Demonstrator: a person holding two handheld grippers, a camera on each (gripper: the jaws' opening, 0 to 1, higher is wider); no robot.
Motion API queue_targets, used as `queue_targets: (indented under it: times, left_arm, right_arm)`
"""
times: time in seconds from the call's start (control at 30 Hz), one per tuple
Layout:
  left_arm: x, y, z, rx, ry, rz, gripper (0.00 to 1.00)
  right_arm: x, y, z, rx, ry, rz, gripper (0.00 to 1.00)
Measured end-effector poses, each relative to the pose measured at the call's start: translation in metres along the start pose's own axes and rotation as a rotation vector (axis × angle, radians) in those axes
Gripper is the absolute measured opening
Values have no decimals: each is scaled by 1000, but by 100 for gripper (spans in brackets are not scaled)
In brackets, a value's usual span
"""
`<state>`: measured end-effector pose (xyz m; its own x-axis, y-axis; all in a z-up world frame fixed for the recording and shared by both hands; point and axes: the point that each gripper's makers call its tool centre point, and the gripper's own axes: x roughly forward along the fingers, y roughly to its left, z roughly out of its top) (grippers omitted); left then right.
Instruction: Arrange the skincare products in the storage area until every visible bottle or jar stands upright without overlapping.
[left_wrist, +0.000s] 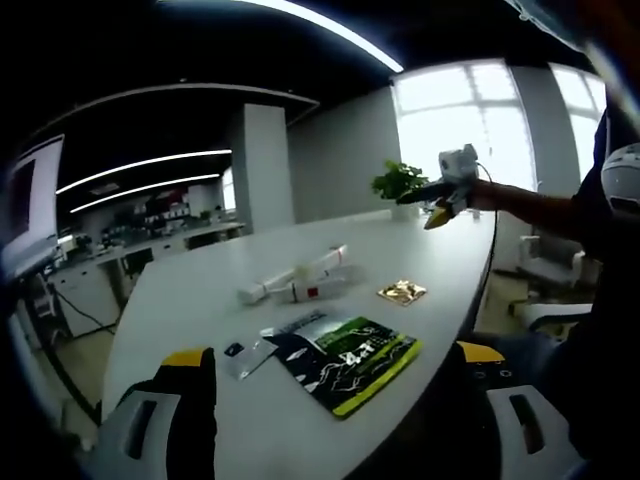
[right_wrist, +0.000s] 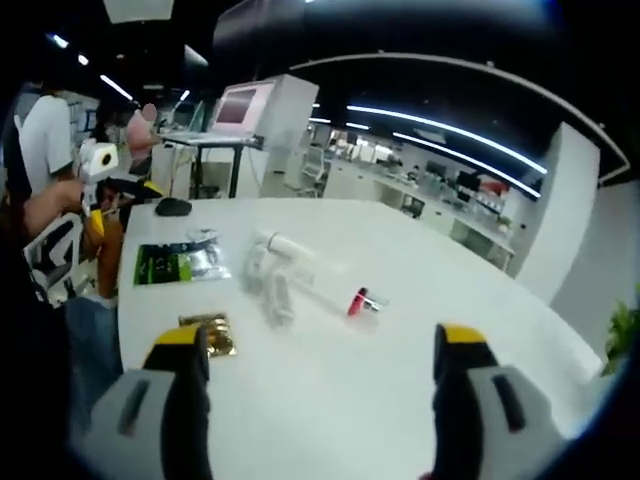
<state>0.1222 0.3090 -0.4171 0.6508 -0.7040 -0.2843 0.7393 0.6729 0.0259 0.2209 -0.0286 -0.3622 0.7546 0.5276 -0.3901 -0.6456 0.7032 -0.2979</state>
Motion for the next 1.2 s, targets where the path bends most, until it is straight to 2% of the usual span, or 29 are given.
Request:
queue_targets:
  times: [0.37,0.67,0.8,1.2]
  left_arm:
    - [1,-4,-1,-1,3,5,99]
    - [0,-7,-2,-2,11,15,99]
    - [0,-9,-5,4,32,17,99]
    - [0,-12,-3,2,32,28,98]
  right_arm:
    - [25,-23,-3,-17,33,14,94]
    - [53,-48,-13,-14,72,28,92]
    - [62,-49,-16,-5,88,46,92]
    - [80,-57,-22,-24,114,60,91]
